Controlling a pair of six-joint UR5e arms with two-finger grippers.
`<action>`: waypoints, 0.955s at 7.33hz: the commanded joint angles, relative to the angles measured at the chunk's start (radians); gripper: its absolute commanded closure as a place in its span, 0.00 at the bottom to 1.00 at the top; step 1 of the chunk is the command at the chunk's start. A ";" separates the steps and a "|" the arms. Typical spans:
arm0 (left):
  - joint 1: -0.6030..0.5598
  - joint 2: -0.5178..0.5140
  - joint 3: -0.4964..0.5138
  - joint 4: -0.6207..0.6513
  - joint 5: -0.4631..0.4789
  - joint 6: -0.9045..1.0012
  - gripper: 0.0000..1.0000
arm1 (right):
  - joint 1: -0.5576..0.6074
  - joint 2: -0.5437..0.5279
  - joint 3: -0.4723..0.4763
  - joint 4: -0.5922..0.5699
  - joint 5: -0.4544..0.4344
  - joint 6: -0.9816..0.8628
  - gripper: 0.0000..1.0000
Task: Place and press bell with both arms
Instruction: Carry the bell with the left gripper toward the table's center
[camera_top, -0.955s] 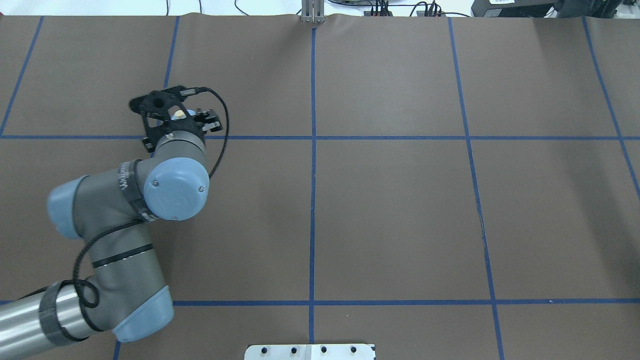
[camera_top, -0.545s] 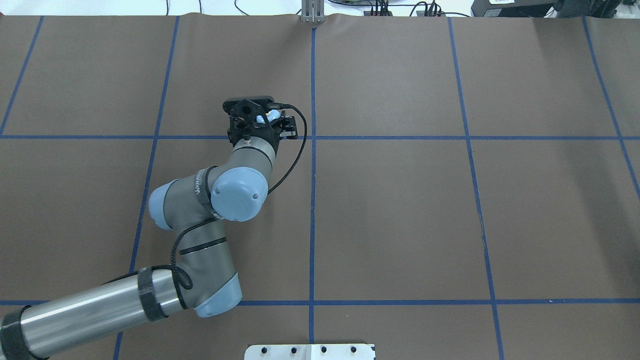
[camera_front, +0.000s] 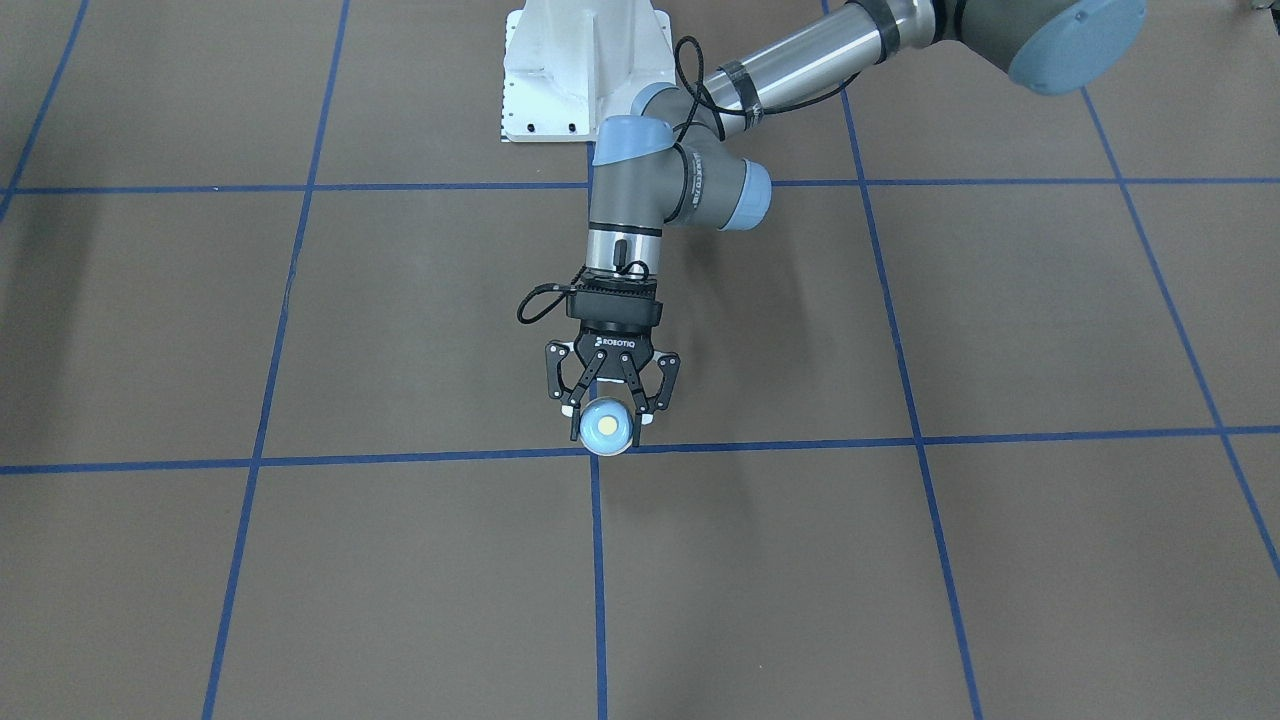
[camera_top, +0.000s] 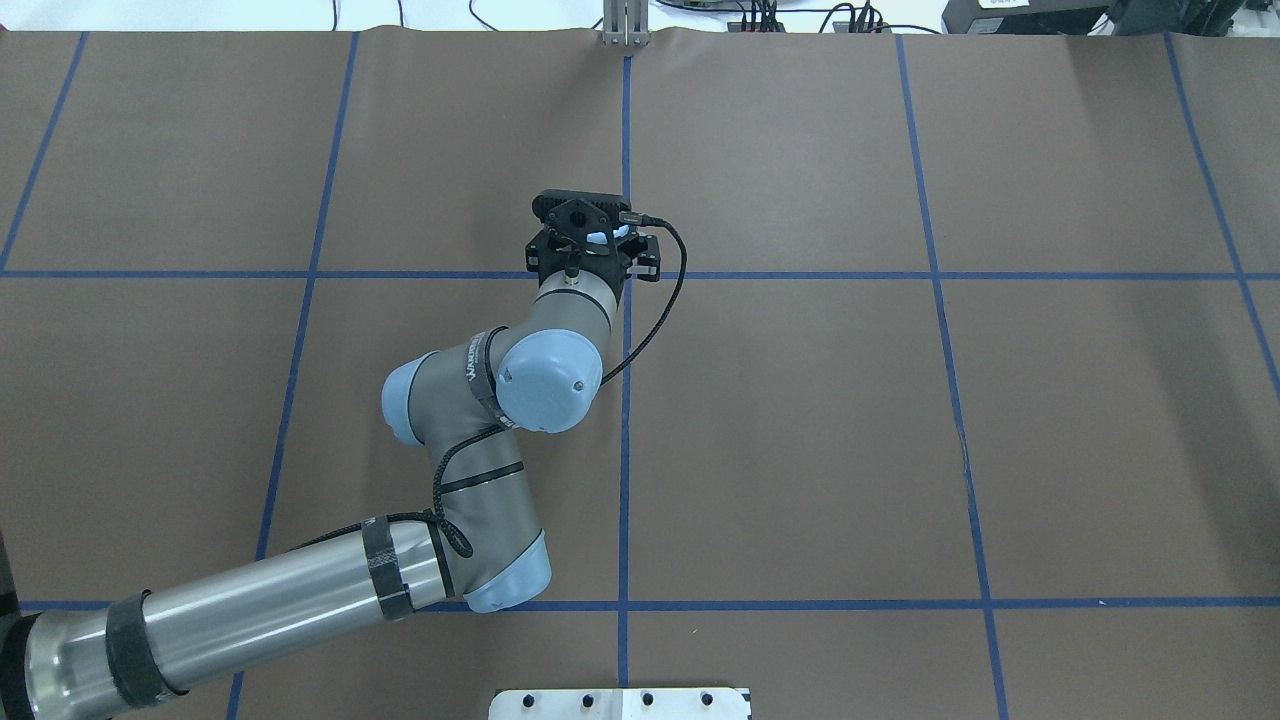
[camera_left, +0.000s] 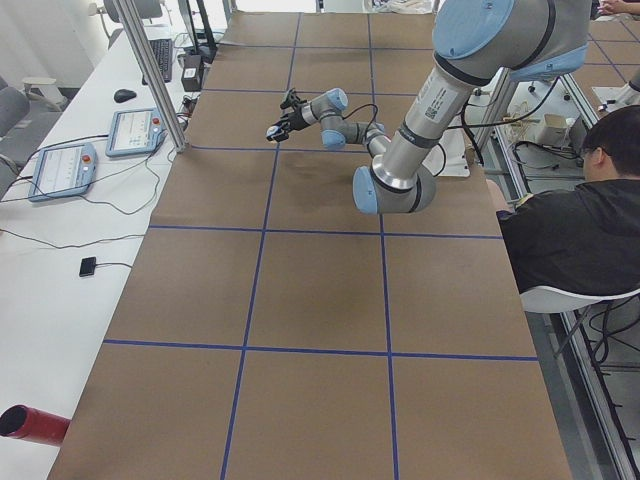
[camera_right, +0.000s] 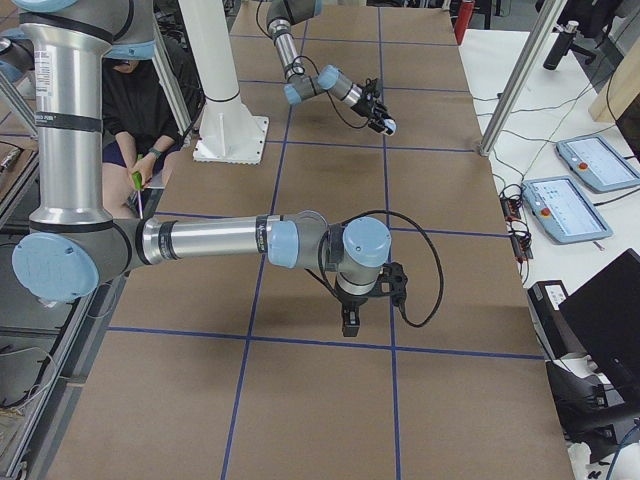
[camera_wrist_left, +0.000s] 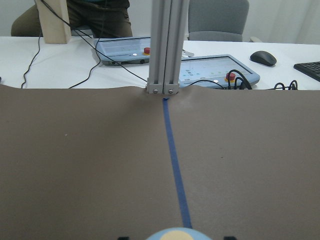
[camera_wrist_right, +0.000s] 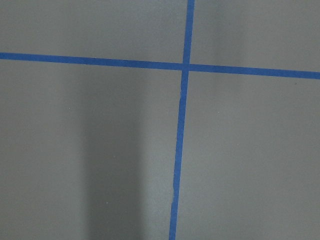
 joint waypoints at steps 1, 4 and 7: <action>0.011 -0.028 0.111 -0.101 0.011 0.006 1.00 | 0.000 0.001 0.004 0.001 0.001 0.001 0.00; 0.037 -0.039 0.128 -0.102 0.004 0.006 1.00 | 0.000 0.001 0.007 0.001 0.004 -0.001 0.00; 0.051 -0.043 0.135 -0.102 -0.003 0.006 1.00 | 0.000 0.001 0.007 0.001 0.004 -0.001 0.00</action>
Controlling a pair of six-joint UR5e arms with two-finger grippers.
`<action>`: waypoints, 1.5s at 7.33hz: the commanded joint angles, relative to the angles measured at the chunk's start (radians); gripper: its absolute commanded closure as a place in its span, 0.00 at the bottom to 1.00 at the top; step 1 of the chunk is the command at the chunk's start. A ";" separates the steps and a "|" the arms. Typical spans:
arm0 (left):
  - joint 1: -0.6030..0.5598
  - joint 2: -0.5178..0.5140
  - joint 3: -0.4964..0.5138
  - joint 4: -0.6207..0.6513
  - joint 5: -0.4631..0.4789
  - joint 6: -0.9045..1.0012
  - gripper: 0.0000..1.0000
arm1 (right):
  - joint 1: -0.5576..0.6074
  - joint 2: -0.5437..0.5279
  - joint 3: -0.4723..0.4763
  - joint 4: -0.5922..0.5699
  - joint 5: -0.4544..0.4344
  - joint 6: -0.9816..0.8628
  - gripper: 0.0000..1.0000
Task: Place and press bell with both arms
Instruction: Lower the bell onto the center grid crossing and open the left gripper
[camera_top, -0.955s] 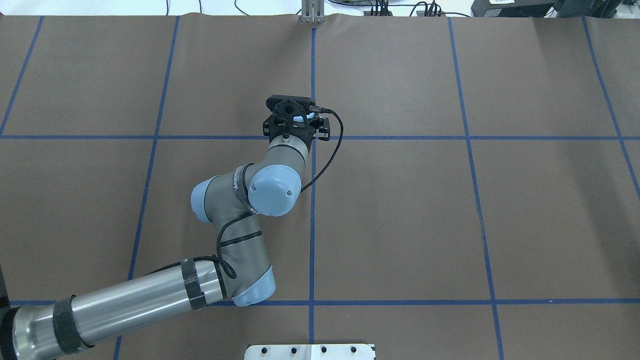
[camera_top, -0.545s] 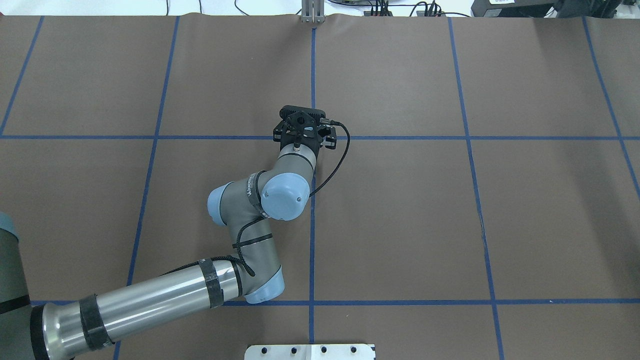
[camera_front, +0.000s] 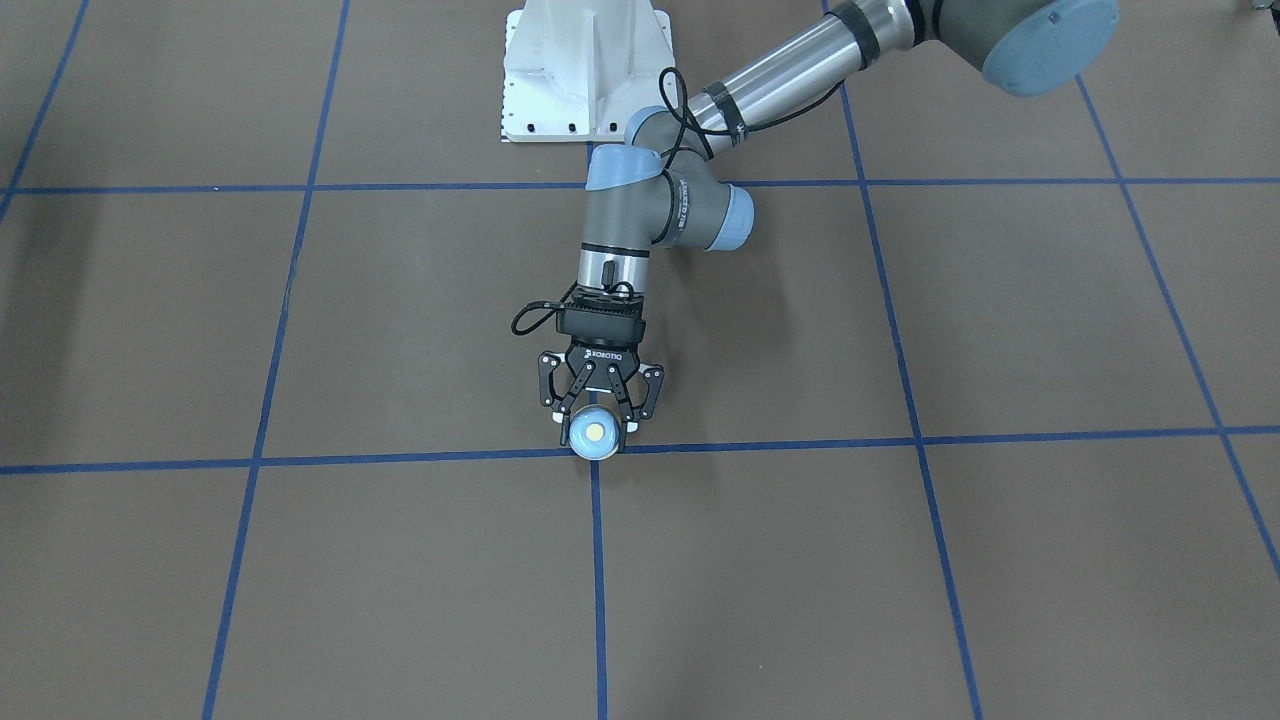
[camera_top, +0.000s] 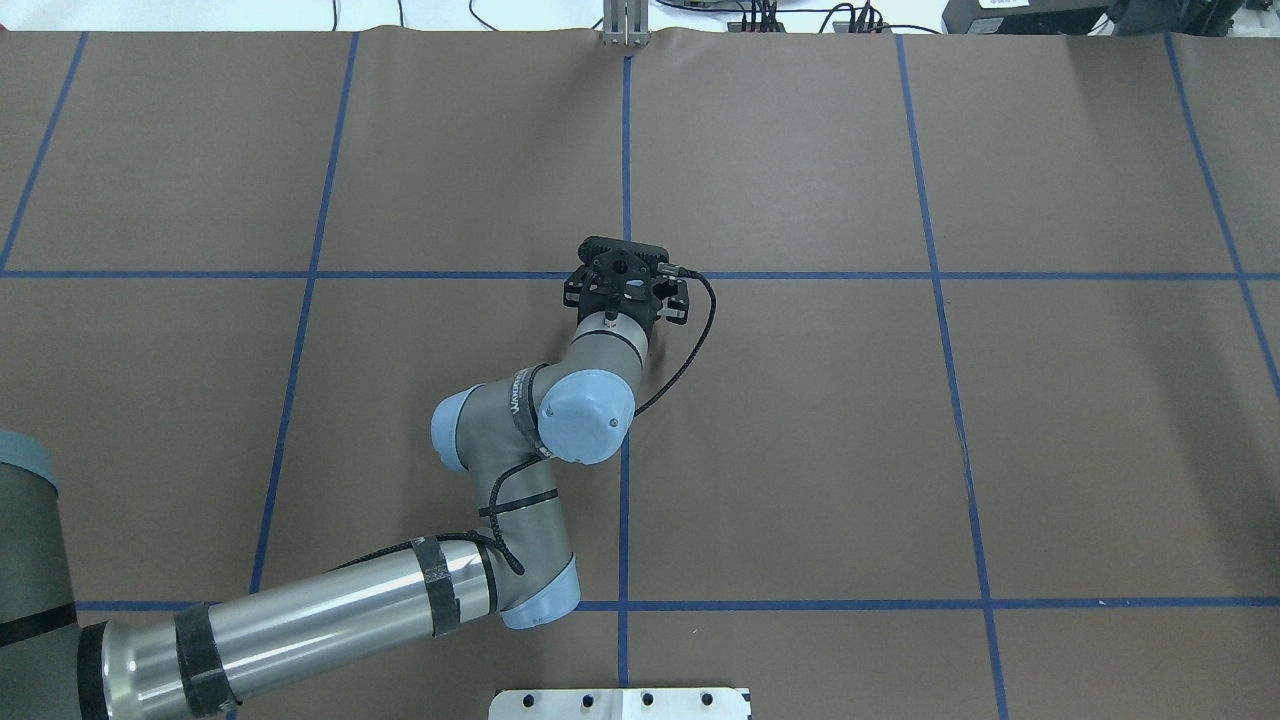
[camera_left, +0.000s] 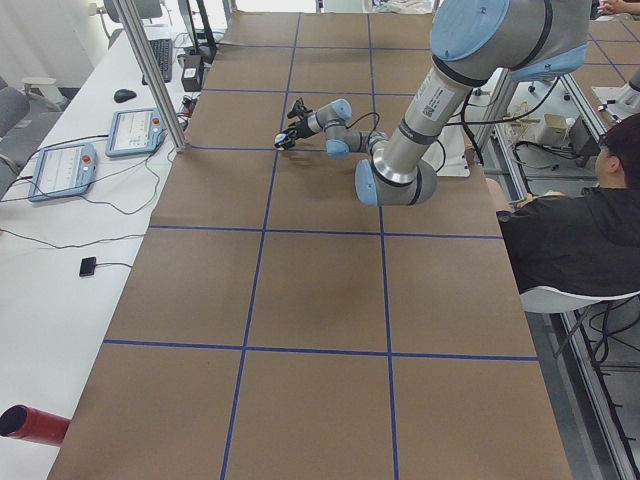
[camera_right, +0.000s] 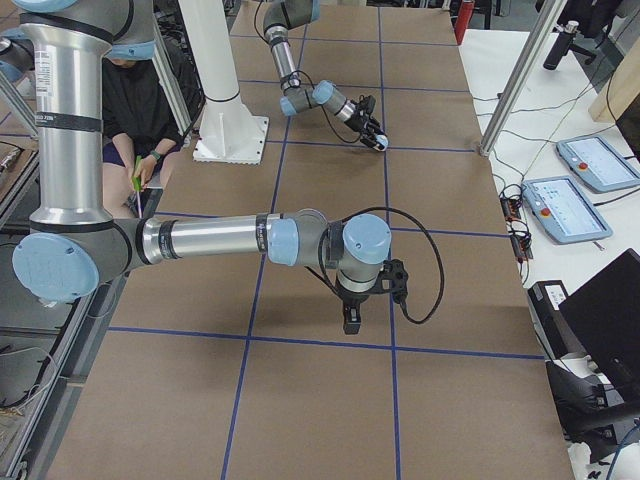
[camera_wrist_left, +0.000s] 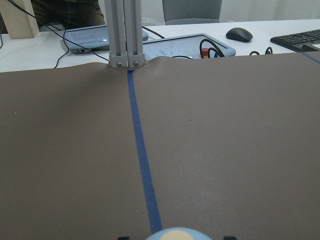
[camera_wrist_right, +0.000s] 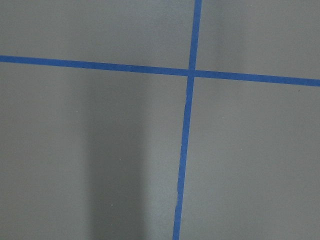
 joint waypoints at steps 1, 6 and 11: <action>0.002 -0.001 0.004 0.000 -0.003 0.000 0.93 | 0.000 0.002 0.002 0.000 0.000 0.000 0.00; 0.002 0.000 0.006 0.004 -0.015 0.002 0.32 | 0.002 0.002 0.008 0.000 0.000 0.000 0.00; 0.002 0.001 -0.008 0.001 -0.012 -0.003 0.00 | 0.002 0.002 0.008 0.000 0.000 0.000 0.00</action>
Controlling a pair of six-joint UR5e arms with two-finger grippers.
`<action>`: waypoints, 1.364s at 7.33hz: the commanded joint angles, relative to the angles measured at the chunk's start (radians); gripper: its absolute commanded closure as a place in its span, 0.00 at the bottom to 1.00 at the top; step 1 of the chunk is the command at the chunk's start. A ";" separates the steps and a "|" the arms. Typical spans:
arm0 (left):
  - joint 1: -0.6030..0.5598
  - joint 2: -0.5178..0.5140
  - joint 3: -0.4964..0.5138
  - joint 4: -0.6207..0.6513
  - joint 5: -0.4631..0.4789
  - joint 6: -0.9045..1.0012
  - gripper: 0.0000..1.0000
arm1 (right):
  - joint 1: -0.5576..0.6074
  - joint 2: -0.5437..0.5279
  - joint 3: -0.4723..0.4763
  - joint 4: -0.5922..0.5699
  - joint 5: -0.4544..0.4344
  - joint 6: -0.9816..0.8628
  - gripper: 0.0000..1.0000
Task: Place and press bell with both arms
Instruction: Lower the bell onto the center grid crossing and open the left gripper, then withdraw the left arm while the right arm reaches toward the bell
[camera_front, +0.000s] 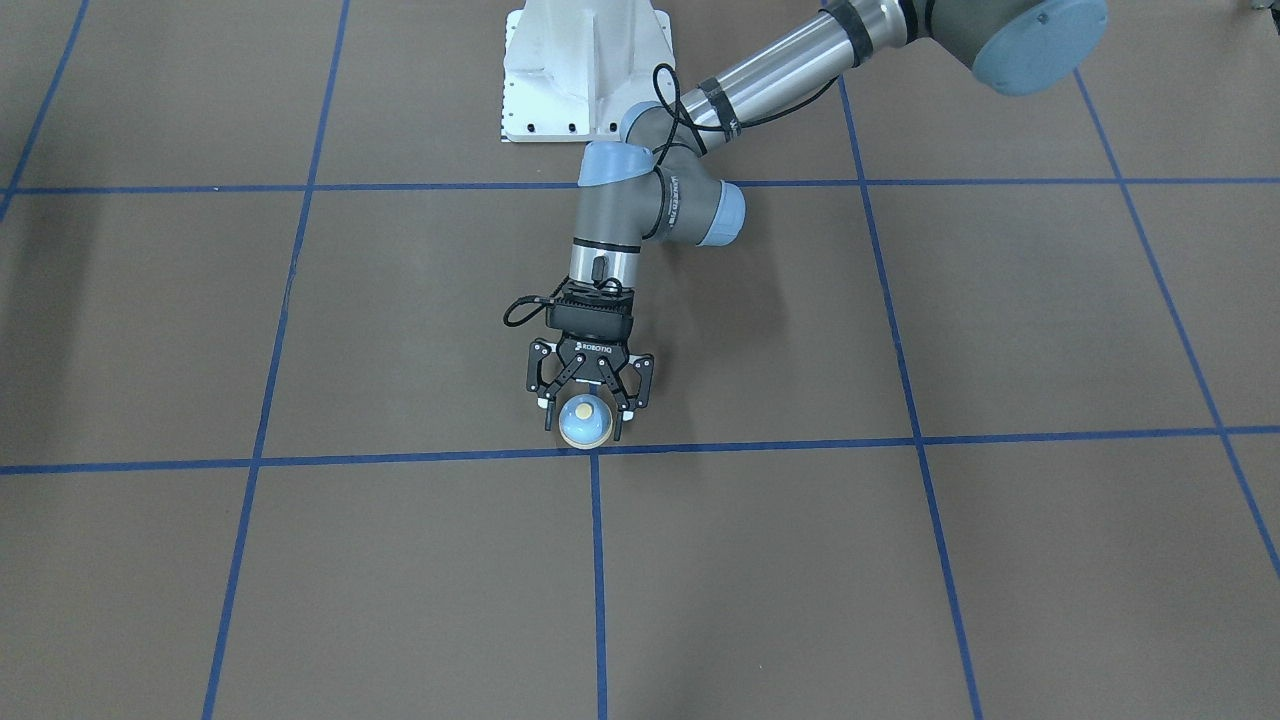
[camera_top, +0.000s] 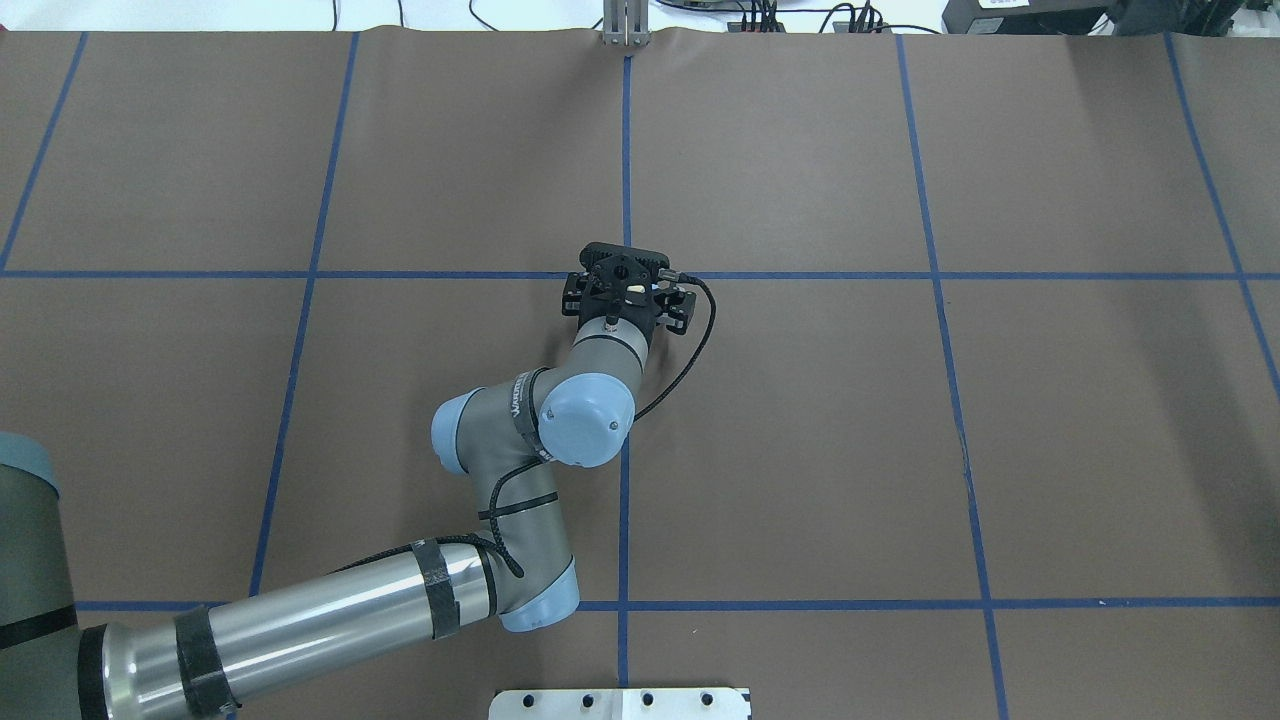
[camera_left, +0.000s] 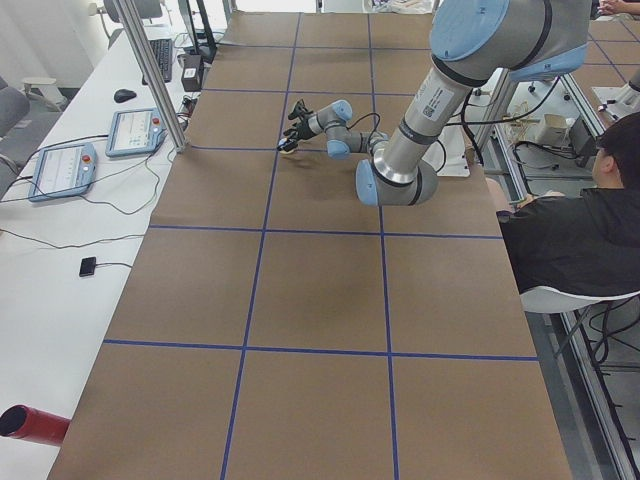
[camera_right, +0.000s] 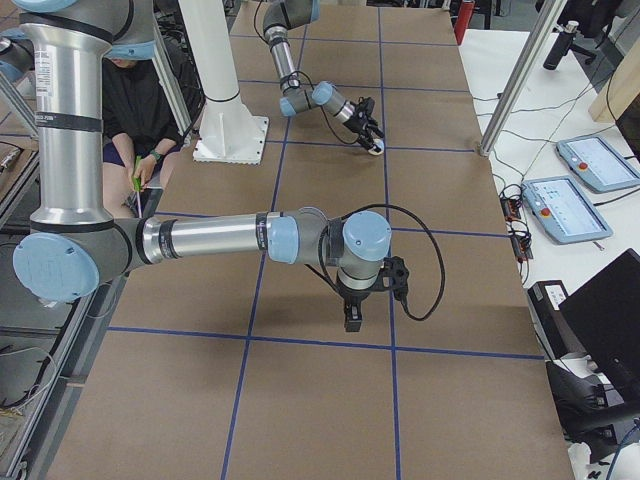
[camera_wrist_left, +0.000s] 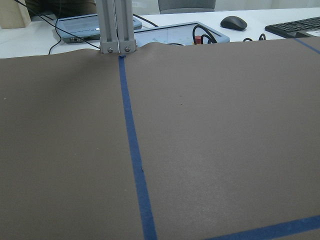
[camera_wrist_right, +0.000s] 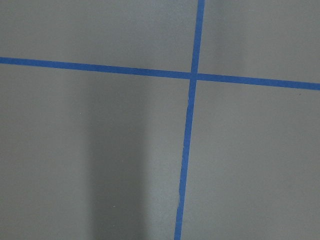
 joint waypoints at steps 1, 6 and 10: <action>-0.011 -0.009 -0.036 0.007 -0.003 0.007 0.00 | -0.001 0.002 0.001 0.000 0.000 0.002 0.00; -0.286 -0.015 -0.148 0.364 -0.379 0.183 0.00 | -0.016 0.106 -0.006 0.000 0.000 0.012 0.00; -0.535 0.178 -0.171 0.369 -0.763 0.496 0.00 | -0.202 0.303 -0.003 0.002 0.020 0.376 0.00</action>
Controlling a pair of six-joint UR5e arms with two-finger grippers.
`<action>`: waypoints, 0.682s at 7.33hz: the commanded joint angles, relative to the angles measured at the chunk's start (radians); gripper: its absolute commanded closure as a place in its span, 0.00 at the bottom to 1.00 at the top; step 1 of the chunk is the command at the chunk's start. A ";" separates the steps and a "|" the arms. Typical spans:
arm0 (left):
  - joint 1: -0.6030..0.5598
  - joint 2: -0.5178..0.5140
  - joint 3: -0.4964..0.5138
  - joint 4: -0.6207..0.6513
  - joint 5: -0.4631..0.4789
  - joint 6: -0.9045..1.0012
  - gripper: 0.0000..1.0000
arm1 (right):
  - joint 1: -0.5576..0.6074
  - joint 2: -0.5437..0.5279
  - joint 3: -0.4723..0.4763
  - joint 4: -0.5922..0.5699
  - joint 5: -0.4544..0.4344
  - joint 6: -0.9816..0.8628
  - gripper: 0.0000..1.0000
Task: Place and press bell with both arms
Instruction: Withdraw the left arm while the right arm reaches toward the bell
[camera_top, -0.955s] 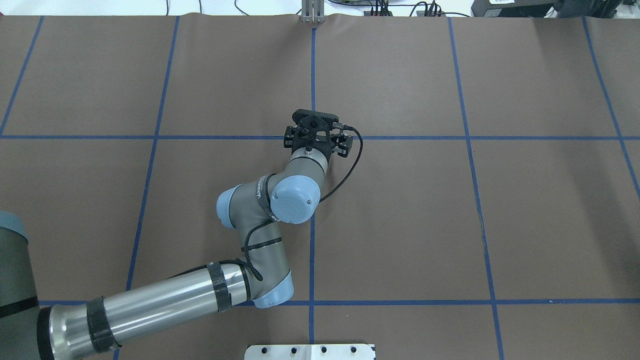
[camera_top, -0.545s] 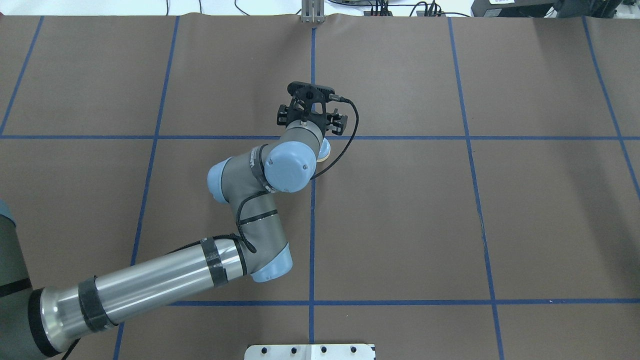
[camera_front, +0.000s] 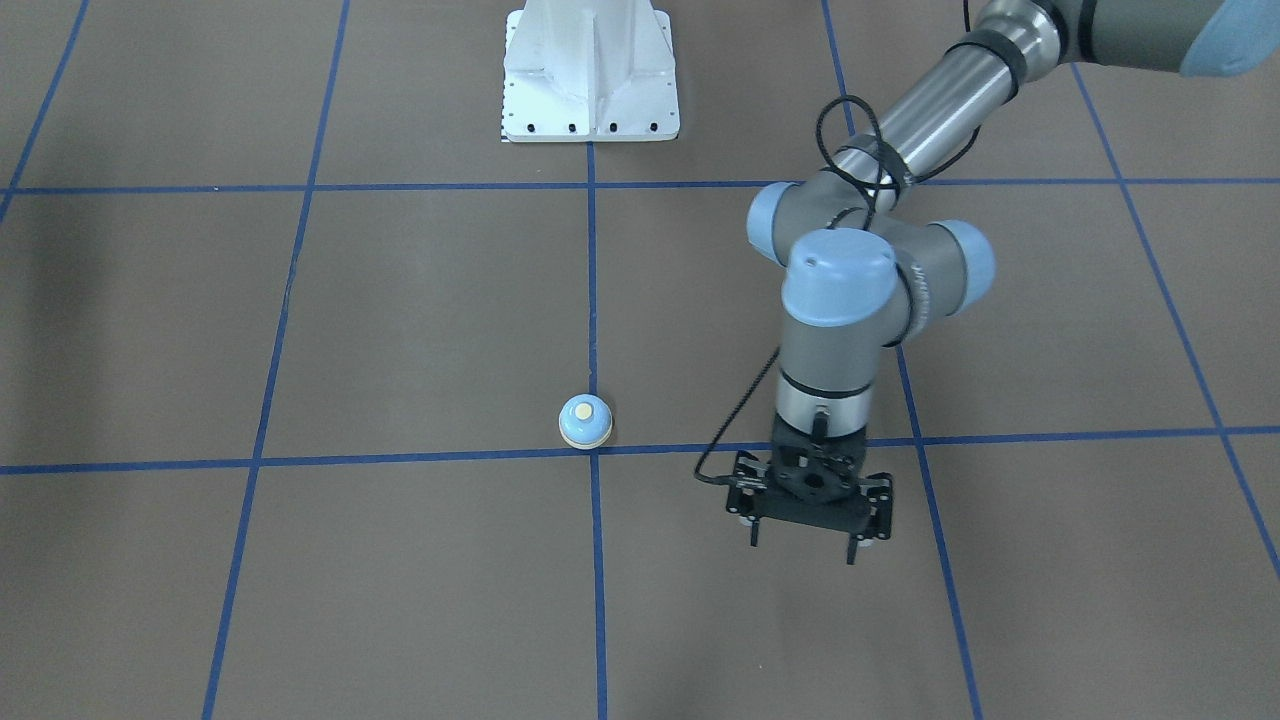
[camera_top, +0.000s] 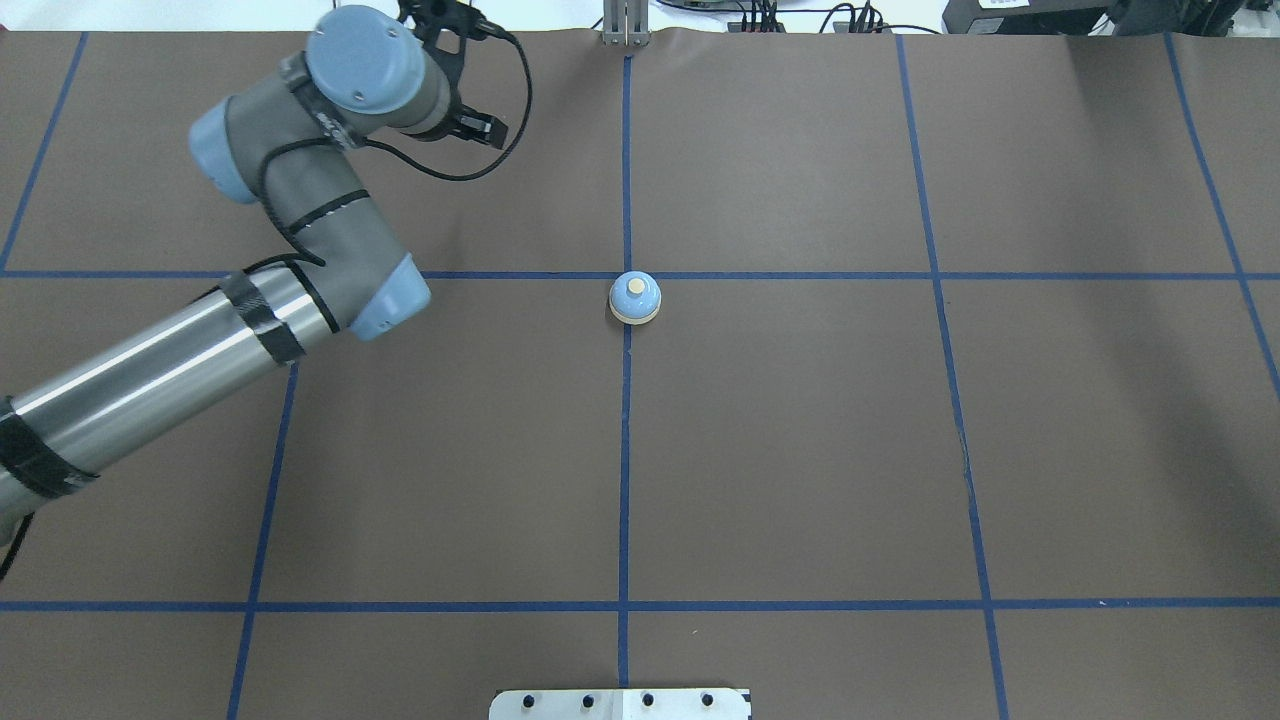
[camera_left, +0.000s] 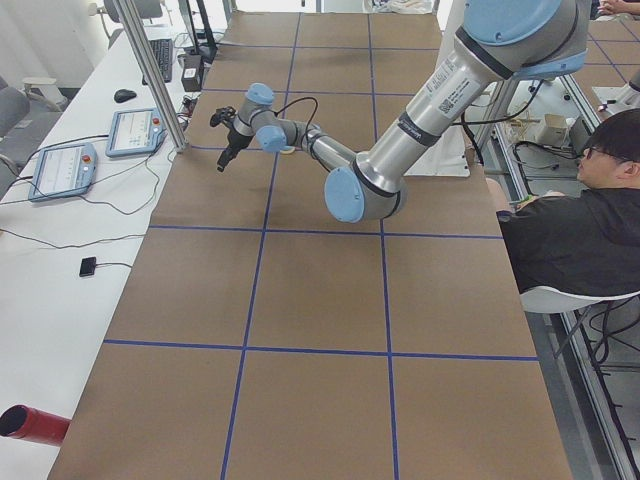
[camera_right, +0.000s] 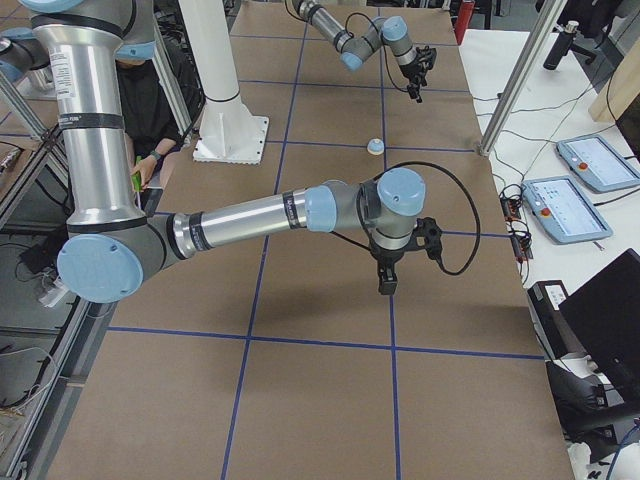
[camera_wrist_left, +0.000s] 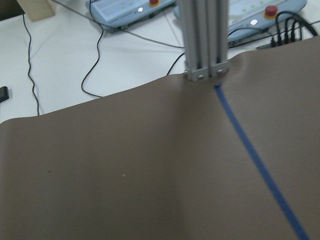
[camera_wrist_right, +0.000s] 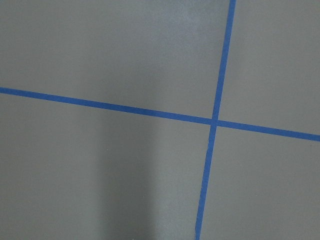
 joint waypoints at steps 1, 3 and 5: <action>-0.114 0.106 -0.016 0.002 -0.149 0.111 0.00 | -0.205 0.187 -0.008 0.000 -0.049 0.335 0.00; -0.251 0.150 -0.018 0.105 -0.314 0.252 0.00 | -0.341 0.288 -0.011 0.000 -0.097 0.514 0.00; -0.339 0.161 -0.035 0.253 -0.363 0.387 0.00 | -0.469 0.384 -0.020 0.000 -0.187 0.698 0.00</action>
